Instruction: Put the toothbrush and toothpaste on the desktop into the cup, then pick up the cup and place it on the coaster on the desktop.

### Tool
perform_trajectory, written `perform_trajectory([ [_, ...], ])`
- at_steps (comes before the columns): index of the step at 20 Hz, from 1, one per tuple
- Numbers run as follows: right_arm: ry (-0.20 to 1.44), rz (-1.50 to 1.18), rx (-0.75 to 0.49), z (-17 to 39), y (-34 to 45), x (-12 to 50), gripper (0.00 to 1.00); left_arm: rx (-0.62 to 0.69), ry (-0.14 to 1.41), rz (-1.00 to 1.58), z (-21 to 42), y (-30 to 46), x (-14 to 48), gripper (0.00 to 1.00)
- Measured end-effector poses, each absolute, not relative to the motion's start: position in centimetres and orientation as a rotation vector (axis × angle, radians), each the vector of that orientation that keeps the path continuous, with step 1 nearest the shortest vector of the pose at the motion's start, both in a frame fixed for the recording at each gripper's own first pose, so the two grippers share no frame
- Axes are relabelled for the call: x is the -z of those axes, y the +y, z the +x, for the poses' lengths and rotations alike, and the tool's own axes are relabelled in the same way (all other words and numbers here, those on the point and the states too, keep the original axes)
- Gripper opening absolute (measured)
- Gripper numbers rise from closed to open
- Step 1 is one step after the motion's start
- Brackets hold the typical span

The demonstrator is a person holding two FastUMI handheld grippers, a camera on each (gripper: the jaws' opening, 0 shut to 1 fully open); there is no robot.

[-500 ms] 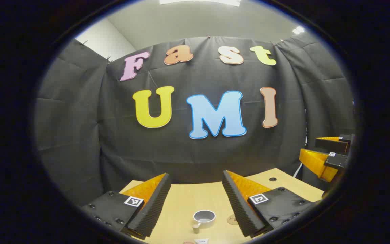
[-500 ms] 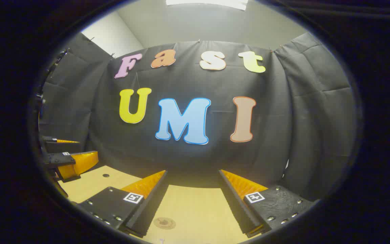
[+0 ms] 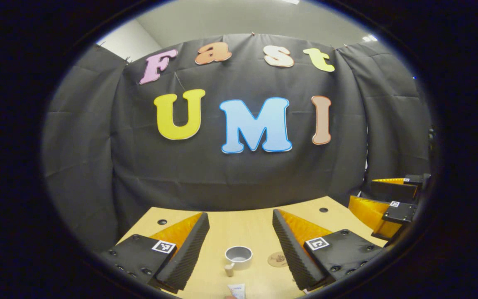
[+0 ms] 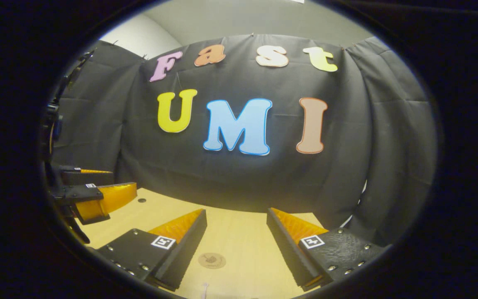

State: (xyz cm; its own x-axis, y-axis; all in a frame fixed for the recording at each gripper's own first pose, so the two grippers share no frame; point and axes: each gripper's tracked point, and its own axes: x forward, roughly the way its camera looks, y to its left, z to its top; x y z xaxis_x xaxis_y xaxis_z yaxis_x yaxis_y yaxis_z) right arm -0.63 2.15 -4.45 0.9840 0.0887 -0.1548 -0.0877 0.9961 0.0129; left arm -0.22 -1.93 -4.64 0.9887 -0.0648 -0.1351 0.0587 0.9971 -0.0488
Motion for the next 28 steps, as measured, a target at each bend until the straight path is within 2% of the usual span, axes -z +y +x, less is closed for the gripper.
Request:
perform_trajectory([
  [5, 0.226, 0.014, -0.113, -0.5, 2.6, 6.9, 0.94, 0.053, 0.254, -0.043, -0.1, -2.0, 8.9, 1.0],
  [6, 0.255, 0.017, -0.119, -0.5, 2.7, 7.8, 0.94, 0.056, 0.286, -0.042, -0.1, -2.2, 9.9, 0.96],
  [7, 0.288, 0.024, -0.127, -0.5, 2.9, 8.8, 0.94, 0.062, 0.322, -0.041, -0.2, -2.4, 11.2, 0.98],
  [13, 0.621, 0.063, -0.178, -2.2, 4.4, 18.3, 0.94, 0.103, 0.62, -0.078, -1.9, -3.2, 22.4, 1.0],
  [19, 0.965, 0.093, -0.259, -6.7, 7.0, 27.7, 0.95, 0.123, 0.948, -0.1, -6.6, -3.3, 33.1, 1.0],
  [23, 1.151, 0.107, -0.292, -9.8, 8.5, 32.2, 0.96, 0.118, 1.096, -0.129, -8.8, -3.1, 37.4, 1.0],
  [28, 1.278, 0.039, -0.308, -12.0, 8.5, 34.4, 0.96, 0.089, 1.216, -0.12, -10.9, -2.4, 39.2, 1.0],
])
